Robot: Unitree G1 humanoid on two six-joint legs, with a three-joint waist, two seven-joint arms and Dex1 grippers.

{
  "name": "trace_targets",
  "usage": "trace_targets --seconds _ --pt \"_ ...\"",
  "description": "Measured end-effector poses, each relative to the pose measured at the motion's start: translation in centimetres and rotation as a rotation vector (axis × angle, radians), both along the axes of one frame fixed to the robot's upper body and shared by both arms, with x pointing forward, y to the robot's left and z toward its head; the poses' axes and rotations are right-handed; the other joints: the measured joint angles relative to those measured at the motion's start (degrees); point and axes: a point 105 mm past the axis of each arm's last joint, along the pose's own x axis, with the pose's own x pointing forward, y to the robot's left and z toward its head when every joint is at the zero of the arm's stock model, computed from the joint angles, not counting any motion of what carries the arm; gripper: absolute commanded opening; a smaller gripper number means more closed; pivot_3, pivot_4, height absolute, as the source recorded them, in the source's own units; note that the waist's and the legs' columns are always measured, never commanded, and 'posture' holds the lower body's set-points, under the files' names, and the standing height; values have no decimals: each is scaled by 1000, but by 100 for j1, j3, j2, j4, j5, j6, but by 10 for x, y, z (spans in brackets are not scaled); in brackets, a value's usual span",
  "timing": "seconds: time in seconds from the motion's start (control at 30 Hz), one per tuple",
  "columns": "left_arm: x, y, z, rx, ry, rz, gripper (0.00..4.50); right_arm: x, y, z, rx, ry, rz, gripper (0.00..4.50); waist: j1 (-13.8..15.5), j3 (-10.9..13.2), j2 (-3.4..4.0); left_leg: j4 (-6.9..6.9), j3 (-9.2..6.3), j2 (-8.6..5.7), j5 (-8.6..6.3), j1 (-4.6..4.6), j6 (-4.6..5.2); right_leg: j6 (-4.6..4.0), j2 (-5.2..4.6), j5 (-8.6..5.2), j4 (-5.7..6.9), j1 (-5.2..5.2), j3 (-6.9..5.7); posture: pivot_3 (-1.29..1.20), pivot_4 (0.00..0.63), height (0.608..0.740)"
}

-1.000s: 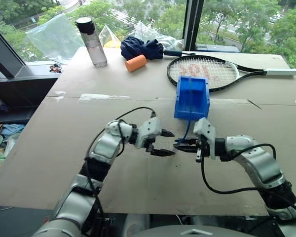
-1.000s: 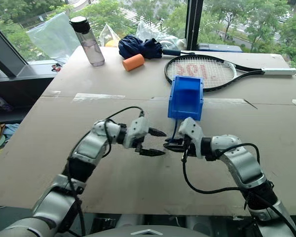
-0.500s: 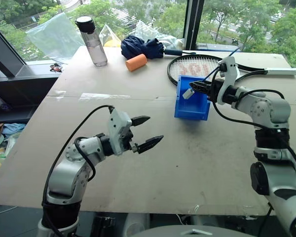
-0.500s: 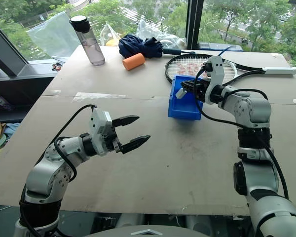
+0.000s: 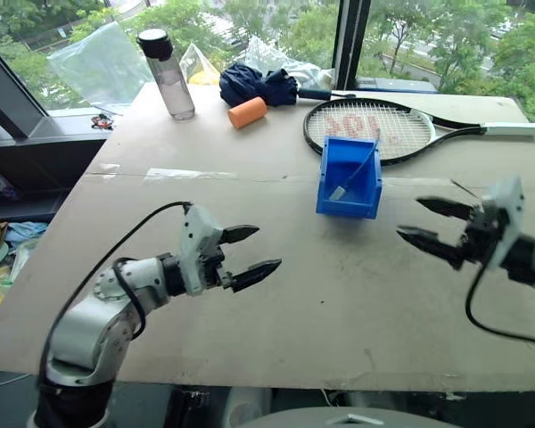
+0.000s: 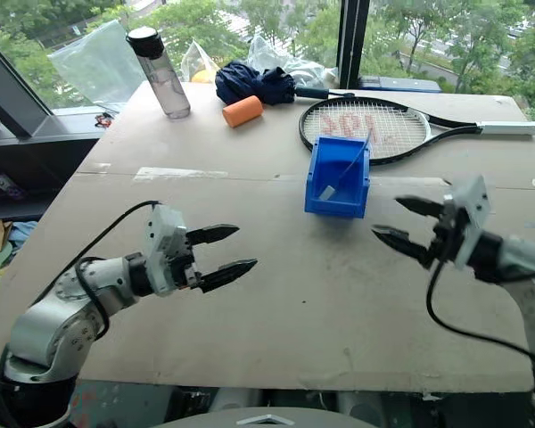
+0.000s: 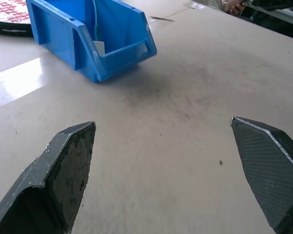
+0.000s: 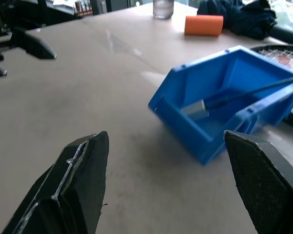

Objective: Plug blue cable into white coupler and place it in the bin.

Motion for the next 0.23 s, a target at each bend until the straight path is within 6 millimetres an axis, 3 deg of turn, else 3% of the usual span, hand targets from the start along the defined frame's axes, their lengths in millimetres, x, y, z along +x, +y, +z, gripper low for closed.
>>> trace_targets --seconds 0.1,0.17,0.23 --pt "-9 14 -2 26 34 4 4500 -23 -24 -13 -58 9 -80 3763 -22 4 5 9 6 0 0 10 -1 18 -1 -10 0 6 7 0 150 740" --pt "-19 27 -9 59 85 19 4500 -52 -40 -30 -111 67 -132 3763 -15 1 5 8 7 1 0 16 -2 17 -3 -12 -1 13 6 0 150 740" --pt "-21 27 -10 56 89 10 4500 -63 -44 -35 -121 79 -144 3763 -15 7 8 12 7 2 0 12 -3 18 -8 -12 -2 8 11 0 150 740"
